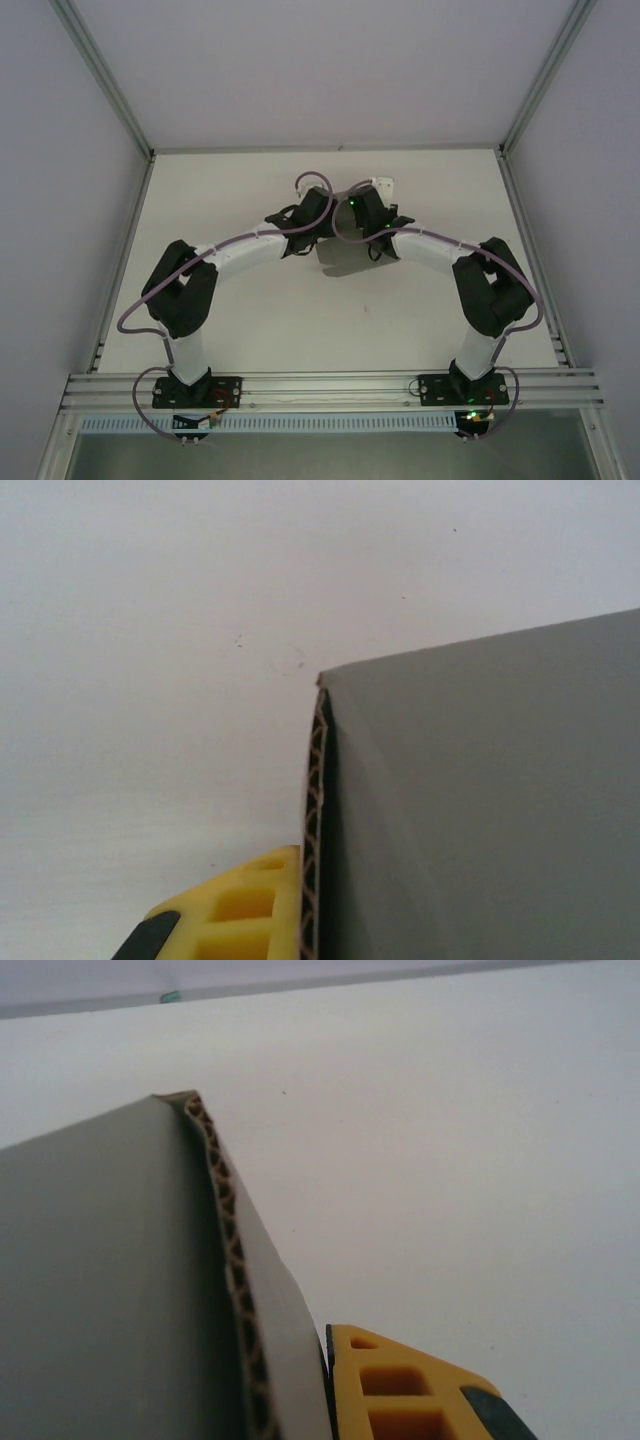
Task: Assemble paper box
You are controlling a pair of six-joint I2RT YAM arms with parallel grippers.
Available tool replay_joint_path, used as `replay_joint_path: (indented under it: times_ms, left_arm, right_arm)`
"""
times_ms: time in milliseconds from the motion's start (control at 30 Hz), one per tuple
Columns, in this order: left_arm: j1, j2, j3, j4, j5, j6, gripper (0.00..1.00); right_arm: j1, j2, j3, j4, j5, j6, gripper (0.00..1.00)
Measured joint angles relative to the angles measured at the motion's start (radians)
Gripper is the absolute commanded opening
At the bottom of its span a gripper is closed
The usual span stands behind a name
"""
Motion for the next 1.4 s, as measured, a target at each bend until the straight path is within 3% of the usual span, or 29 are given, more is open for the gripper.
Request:
replay_joint_path:
  times_ms: [100,167,267,367,400,433,467,633,733,867,1033,1200,1400]
  left_arm:
    - [-0.003,0.012,0.012,-0.015,-0.008,-0.018,0.00]
    - [-0.003,0.014,0.016,-0.020,-0.013,-0.021,0.00]
    - [-0.003,0.014,0.014,-0.036,-0.023,-0.021,0.00]
    - [0.000,0.014,0.005,-0.040,-0.015,-0.001,0.00]
    - [0.003,0.014,0.005,-0.043,-0.016,0.011,0.00]
    - [0.007,0.014,0.005,-0.046,-0.013,0.034,0.00]
    - [0.012,0.014,0.005,-0.047,-0.010,0.055,0.00]
    - [0.045,0.013,0.010,-0.055,0.054,0.224,0.00]
    - [0.063,0.013,0.042,-0.119,0.121,0.383,0.00]
    - [0.077,0.011,0.109,-0.260,0.212,0.666,0.00]
    - [0.077,-0.022,0.161,-0.527,0.323,1.017,0.00]
    - [0.065,-0.011,0.262,-0.750,0.334,1.168,0.00]
    - [-0.017,0.083,0.320,-0.861,0.226,1.233,0.00]
  right_arm:
    - [0.000,0.001,0.000,-0.019,0.000,0.031,0.01]
    - [0.000,0.001,-0.005,-0.003,-0.009,0.025,0.14]
    - [-0.010,-0.011,-0.059,0.105,-0.050,0.007,0.40]
    - [-0.053,-0.058,-0.151,0.199,-0.178,-0.053,0.62]
    - [-0.068,-0.073,-0.173,0.211,-0.227,-0.081,0.73]
    - [-0.084,-0.095,-0.196,0.220,-0.304,-0.110,0.91]
    - [-0.094,-0.115,-0.213,0.226,-0.379,-0.135,1.00]
    - [-0.109,-0.274,-0.266,0.213,-0.688,-0.194,1.00]
    - [-0.097,-0.412,-0.285,0.162,-0.734,-0.178,1.00]
    - [-0.100,-0.578,-0.285,0.020,-0.667,-0.134,1.00]
    - [-0.109,-0.626,-0.256,-0.211,-0.575,-0.094,1.00]
    - [-0.113,-0.623,-0.256,-0.380,-0.523,-0.072,1.00]
    - [-0.128,-0.628,-0.262,-0.451,-0.492,-0.066,1.00]
